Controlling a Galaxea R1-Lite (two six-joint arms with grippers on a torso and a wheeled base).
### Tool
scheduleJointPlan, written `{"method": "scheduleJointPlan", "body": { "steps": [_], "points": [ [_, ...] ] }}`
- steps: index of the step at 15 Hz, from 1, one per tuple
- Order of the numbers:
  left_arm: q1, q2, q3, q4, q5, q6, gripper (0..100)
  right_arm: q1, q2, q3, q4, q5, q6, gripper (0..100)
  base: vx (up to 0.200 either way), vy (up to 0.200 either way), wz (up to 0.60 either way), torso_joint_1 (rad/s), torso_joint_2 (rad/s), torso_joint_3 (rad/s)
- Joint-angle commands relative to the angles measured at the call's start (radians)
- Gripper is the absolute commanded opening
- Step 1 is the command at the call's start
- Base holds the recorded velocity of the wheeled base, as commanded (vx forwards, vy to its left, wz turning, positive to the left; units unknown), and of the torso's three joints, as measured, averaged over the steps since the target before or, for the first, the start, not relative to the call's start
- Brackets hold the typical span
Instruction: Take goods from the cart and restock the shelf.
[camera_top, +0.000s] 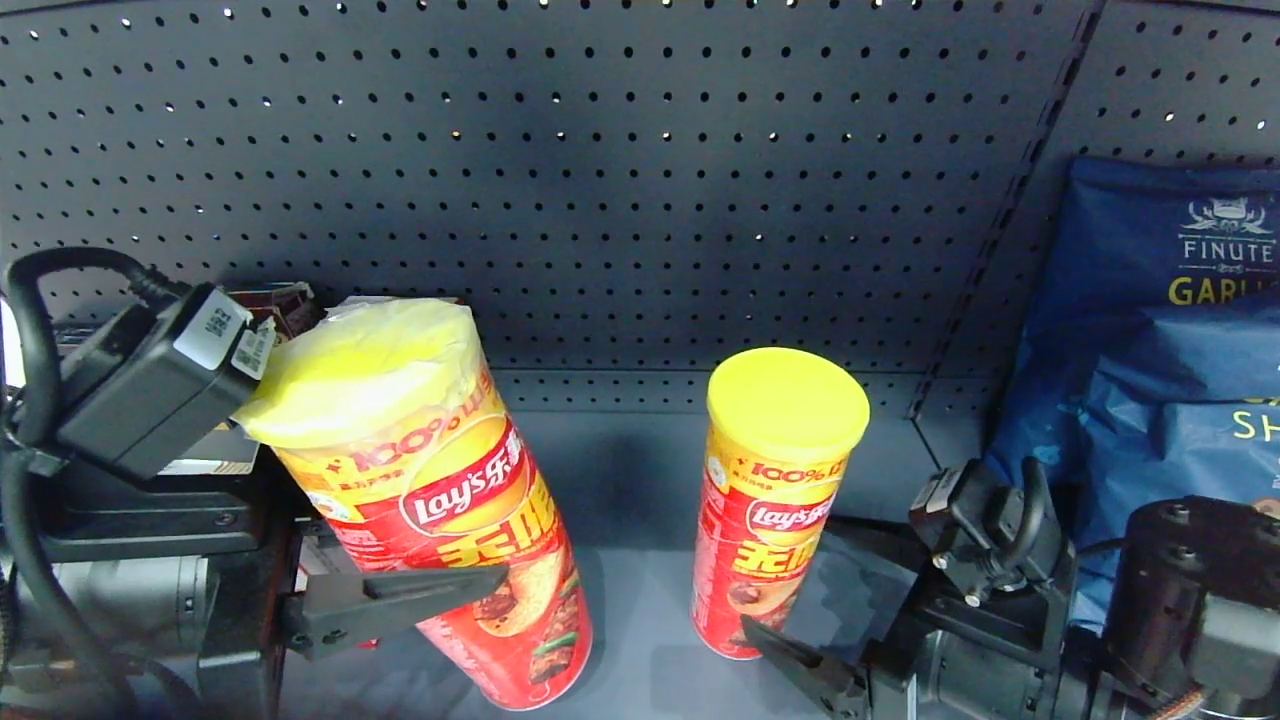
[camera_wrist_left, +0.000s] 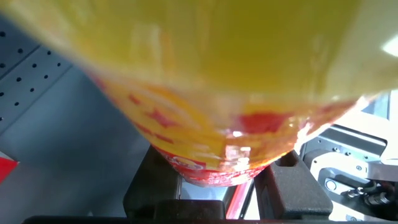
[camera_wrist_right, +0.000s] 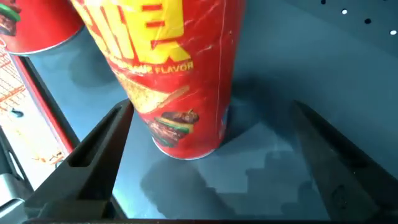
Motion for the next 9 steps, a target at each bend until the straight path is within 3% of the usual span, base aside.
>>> {"method": "scheduleJointPlan", "body": {
  "steps": [1, 5, 9],
  "points": [
    [0.000, -0.001, 0.004, -0.001, -0.001, 0.000, 0, 0.001, -0.082, 0.044, -0.001, 0.008, -0.007, 100, 0.000, 0.000, 0.00, 0.000, 0.00, 0.000],
    [0.000, 0.001, 0.005, -0.004, -0.001, 0.000, 0, -0.011, -0.266, 0.117, -0.001, 0.000, -0.009, 100, 0.000, 0.000, 0.00, 0.000, 0.00, 0.000],
    [0.000, 0.001, 0.007, -0.004, 0.001, -0.001, 0, -0.189, -0.524, 0.223, 0.010, 0.030, -0.147, 100, 0.000, 0.000, 0.00, 0.000, 0.00, 0.000]
  ]
}}
